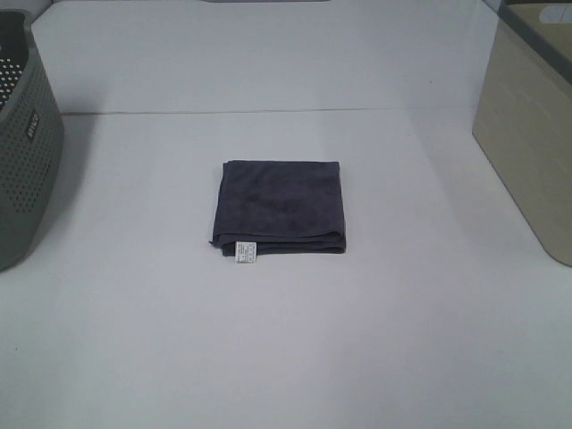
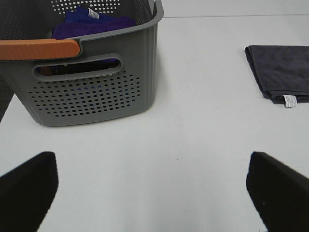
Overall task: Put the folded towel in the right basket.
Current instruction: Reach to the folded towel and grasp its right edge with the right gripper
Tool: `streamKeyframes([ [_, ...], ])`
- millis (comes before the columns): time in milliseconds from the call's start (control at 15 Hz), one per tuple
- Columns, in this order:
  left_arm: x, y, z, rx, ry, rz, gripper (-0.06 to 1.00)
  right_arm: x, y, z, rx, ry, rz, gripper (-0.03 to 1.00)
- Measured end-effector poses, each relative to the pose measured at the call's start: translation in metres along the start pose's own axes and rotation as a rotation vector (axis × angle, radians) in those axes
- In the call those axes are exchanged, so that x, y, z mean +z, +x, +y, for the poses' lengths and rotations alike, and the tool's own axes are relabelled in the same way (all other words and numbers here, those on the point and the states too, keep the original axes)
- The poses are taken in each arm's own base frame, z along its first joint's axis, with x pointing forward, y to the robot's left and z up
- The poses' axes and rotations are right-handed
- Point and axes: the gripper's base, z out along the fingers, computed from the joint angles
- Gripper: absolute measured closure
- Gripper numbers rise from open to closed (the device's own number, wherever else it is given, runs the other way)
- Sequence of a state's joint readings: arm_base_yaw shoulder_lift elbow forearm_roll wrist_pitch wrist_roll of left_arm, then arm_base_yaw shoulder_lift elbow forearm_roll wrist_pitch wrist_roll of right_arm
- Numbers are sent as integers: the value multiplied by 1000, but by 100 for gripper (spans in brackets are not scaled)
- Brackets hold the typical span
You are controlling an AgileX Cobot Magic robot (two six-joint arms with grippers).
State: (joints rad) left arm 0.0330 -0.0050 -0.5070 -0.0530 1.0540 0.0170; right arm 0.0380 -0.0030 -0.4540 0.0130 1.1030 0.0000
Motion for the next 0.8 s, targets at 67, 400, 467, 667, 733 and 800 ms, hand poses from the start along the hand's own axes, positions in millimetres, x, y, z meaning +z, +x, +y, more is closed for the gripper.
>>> streamKeyframes([
  [67,0,0,0,0,0,0,-5,0,0,0,0,0,0,-1],
  [400,0,0,0,0,0,0,-5,0,0,0,-8,0,0,-1],
  [467,0,0,0,0,0,0,-5,0,0,0,-8,0,0,-1],
  [667,0,0,0,0,0,0,-5,0,0,0,-8,0,0,-1],
  [733,0,0,0,0,0,0,-5,0,0,0,-8,0,0,-1],
  [800,0,0,0,0,0,0,-5,0,0,0,-9,0,0,-1],
])
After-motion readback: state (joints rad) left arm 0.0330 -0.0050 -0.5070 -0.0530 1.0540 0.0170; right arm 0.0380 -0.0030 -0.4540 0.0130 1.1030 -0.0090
